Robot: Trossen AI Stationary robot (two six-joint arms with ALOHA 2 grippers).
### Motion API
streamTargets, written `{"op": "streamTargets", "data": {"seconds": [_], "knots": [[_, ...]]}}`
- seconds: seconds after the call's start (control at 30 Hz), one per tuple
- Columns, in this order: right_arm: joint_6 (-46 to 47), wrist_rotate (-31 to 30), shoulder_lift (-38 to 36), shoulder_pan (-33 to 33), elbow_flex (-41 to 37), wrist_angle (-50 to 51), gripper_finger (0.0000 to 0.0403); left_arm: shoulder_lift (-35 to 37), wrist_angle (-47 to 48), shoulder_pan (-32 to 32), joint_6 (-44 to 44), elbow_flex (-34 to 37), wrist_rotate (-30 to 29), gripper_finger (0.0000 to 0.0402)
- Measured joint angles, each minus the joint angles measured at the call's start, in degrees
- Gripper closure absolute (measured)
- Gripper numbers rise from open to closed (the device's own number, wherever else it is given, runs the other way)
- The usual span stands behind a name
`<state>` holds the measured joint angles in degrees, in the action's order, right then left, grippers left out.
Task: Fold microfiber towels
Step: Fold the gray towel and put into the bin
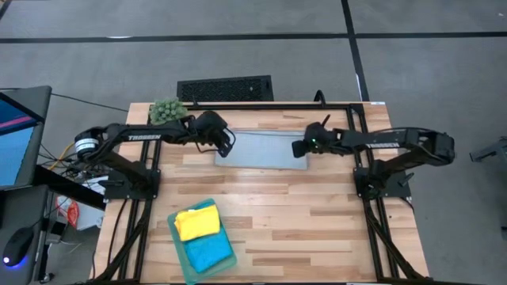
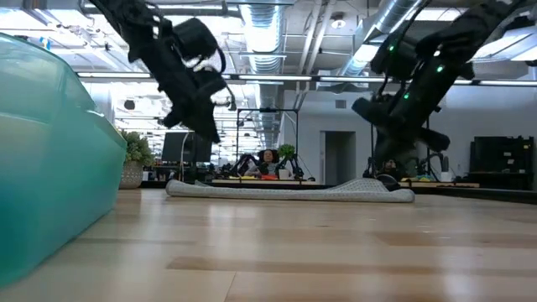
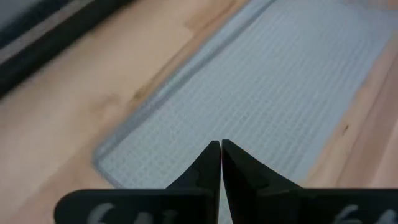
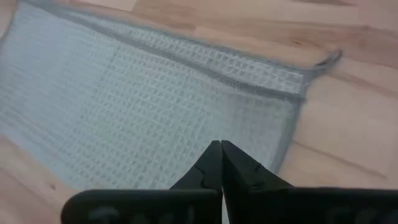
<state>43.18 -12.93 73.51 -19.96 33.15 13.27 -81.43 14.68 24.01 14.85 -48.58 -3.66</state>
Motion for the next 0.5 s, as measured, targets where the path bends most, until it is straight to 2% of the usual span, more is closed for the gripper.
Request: {"op": "streamTargets", "data": {"seconds": [0.23,0.5], "knots": [[-2.29,0.87,7.43,-5.73,0.00,-3.80,0.0382,-5.53,-2.47,2.66,-0.13,1.72,2.32,0.0395],[-2.64,0.96,13.01,-8.03,0.02,-3.98,0.0382,-13.45,-4.71,2.69,-0.63,1.75,3.44,0.0395]]}}
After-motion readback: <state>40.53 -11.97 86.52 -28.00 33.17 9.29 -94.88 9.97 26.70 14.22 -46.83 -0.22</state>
